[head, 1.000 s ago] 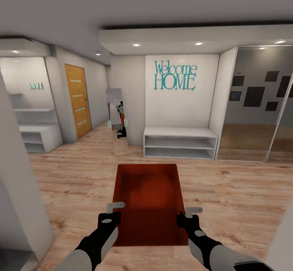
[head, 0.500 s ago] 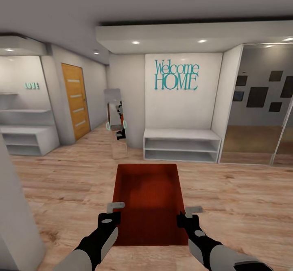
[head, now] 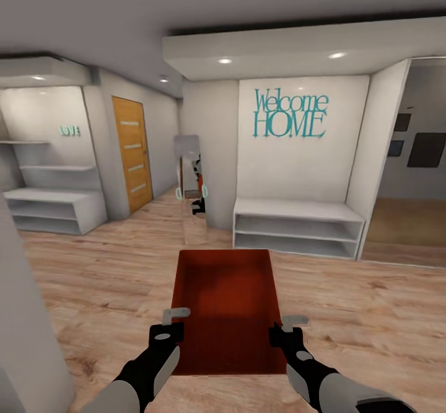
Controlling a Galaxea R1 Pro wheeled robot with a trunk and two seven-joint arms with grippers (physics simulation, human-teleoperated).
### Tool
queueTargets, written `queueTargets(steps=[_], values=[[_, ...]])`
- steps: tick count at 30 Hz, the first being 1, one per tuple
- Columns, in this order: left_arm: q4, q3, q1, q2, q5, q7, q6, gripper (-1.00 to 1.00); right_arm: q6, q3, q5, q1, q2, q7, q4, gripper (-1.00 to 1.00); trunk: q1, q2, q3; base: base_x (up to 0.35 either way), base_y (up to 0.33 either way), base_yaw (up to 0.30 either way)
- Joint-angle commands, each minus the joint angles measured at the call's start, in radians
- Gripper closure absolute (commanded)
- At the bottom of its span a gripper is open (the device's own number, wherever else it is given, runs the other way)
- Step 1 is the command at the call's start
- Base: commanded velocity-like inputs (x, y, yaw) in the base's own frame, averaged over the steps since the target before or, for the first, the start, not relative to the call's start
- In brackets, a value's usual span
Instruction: Move the two storage containers from the living room to the garage. In the garage, place one container on the floor and stack the other container on top of it (either order is fine).
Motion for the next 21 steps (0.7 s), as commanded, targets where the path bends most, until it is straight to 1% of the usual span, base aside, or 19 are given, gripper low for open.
queueTargets(steps=[1, 18, 21], values=[[-0.010, 0.000, -0.001, 0.000, -0.003, 0.008, 0.004, 1.00, -0.001, -0.004, 0.006, 0.000, 0.004, 0.002, 0.003, 1.00, 0.001, -0.001, -0.002, 0.321, 0.000, 0.268], [-0.009, 0.000, -0.001, 0.000, -0.003, 0.008, 0.004, 1.00, -0.001, -0.004, 0.007, 0.000, 0.004, 0.002, 0.003, 1.00, 0.001, -0.001, -0.002, 0.321, 0.000, 0.268], [-0.010, 0.000, -0.001, 0.000, -0.003, 0.008, 0.004, 1.00, -0.001, -0.004, 0.007, 0.000, 0.004, 0.003, 0.003, 1.00, 0.001, -0.001, -0.002, 0.321, 0.000, 0.126]])
